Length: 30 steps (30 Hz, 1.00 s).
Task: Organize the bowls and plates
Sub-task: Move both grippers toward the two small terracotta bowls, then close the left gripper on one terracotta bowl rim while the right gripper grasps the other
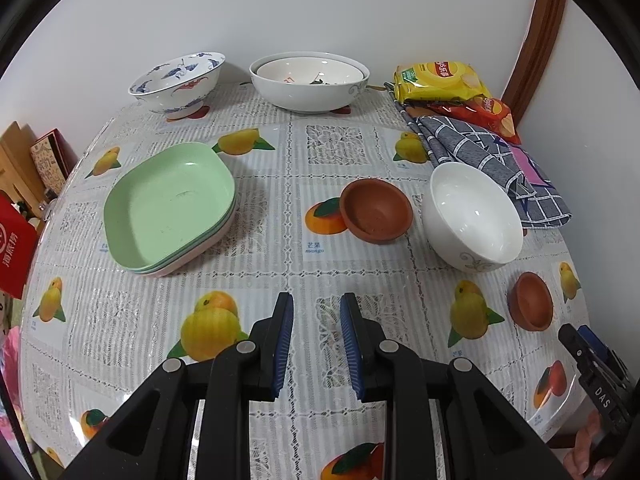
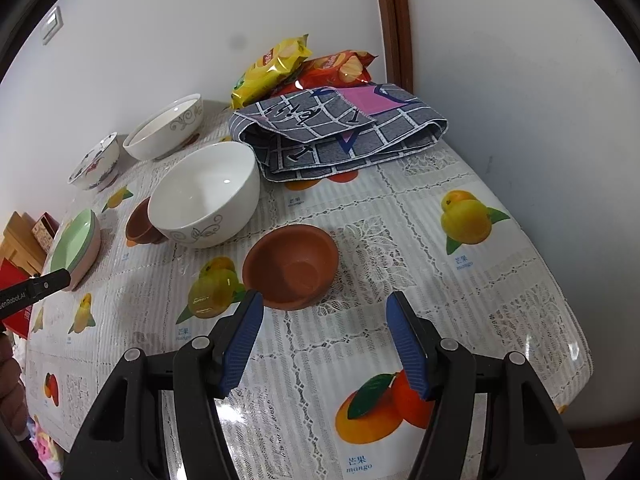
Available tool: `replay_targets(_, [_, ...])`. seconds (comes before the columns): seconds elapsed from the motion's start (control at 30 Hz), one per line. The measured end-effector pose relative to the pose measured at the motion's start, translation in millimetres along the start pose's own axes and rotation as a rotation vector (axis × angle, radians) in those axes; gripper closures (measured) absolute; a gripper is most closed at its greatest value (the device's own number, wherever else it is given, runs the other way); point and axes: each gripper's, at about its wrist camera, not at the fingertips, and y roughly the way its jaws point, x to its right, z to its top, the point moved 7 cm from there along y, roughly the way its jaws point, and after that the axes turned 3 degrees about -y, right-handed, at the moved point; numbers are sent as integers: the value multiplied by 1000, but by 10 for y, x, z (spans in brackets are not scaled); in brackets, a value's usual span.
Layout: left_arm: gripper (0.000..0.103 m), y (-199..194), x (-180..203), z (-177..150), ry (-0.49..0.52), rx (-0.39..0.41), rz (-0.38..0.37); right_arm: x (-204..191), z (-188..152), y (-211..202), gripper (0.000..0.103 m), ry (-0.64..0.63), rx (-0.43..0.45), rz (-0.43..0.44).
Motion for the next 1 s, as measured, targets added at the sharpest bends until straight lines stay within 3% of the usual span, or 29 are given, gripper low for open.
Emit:
replay_targets(0.3, [80,107,122,64,33,-1,-17,3,83,102,40,-6,7,-3])
replay_targets(0.63, [80,411,135,285,1,5,-60,69,91,423,40,19,-34,-21])
replay_targets(1.0, [80,950,226,589,-7,-52,-59,94,131,671,56,81,-58,-18])
